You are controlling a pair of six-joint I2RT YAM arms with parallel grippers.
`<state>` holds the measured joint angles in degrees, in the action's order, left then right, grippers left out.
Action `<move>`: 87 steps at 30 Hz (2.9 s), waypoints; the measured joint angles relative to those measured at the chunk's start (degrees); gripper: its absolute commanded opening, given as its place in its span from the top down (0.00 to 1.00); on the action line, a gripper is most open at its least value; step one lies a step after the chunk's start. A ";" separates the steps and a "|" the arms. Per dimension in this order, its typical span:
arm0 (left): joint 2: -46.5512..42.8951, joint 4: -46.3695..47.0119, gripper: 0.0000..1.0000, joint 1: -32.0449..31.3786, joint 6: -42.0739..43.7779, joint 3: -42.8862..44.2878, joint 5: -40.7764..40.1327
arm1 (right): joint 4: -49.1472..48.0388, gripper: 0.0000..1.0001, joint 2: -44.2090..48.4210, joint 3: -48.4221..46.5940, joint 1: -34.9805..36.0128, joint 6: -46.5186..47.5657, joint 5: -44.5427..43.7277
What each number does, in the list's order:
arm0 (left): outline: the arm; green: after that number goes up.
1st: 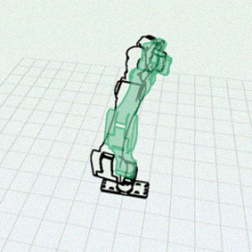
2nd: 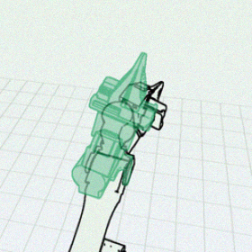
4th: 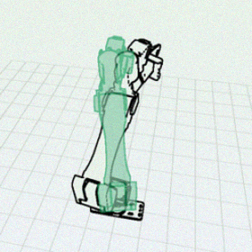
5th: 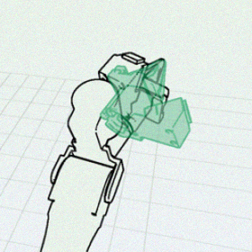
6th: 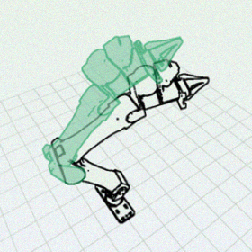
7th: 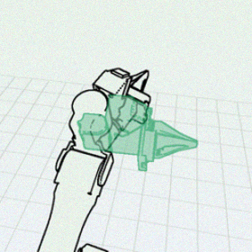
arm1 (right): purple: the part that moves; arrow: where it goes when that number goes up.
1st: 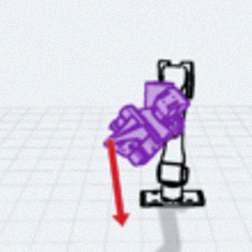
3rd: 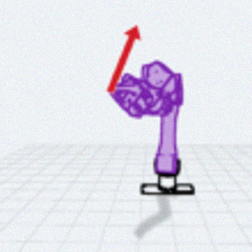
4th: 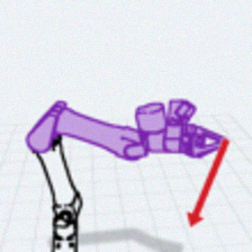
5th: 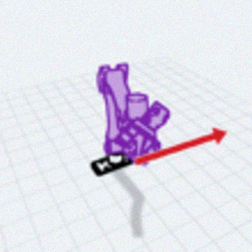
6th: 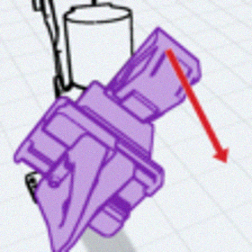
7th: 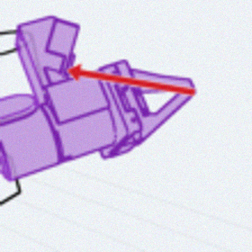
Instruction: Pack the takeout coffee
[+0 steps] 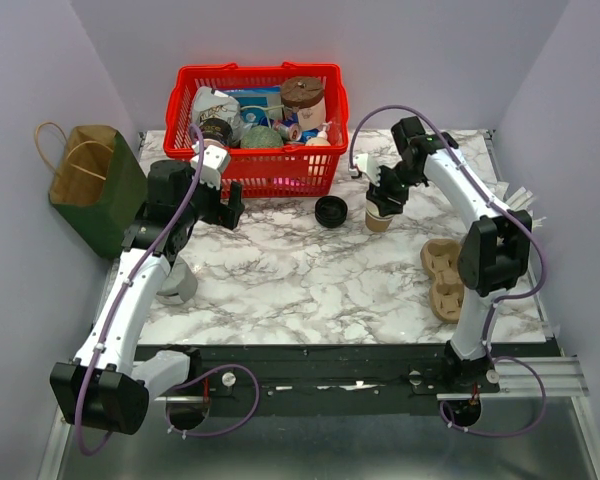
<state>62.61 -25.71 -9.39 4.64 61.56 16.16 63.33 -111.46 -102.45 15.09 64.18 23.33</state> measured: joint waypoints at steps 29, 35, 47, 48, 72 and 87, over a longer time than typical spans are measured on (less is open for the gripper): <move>0.85 1.22 0.02 0.00 -0.28 -0.94 0.00 | 1.33 0.57 -1.20 0.66 1.42 2.51 -1.97; 1.01 1.27 0.02 0.00 -0.48 -1.25 0.00 | 1.33 0.68 -1.51 0.74 1.46 2.51 -2.34; 1.20 2.01 0.02 0.00 -0.87 -1.38 0.02 | 1.27 0.88 -1.36 0.74 1.46 2.25 -3.52; 1.22 2.08 0.02 0.00 -0.90 -1.42 0.02 | 0.98 0.90 -1.16 0.76 1.46 2.03 -3.65; 3.87 2.71 0.03 -0.85 -1.68 -1.60 1.42 | -15.65 0.99 7.15 8.59 1.31 -2.16 -11.32; 3.87 2.93 0.02 -0.87 -1.68 -1.73 1.46 | -15.52 0.99 4.31 3.80 -0.72 -6.73 -12.59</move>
<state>66.48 -22.79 -10.26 2.96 59.83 17.63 47.81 -107.15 -98.65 14.37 57.45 10.74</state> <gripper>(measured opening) 0.976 0.014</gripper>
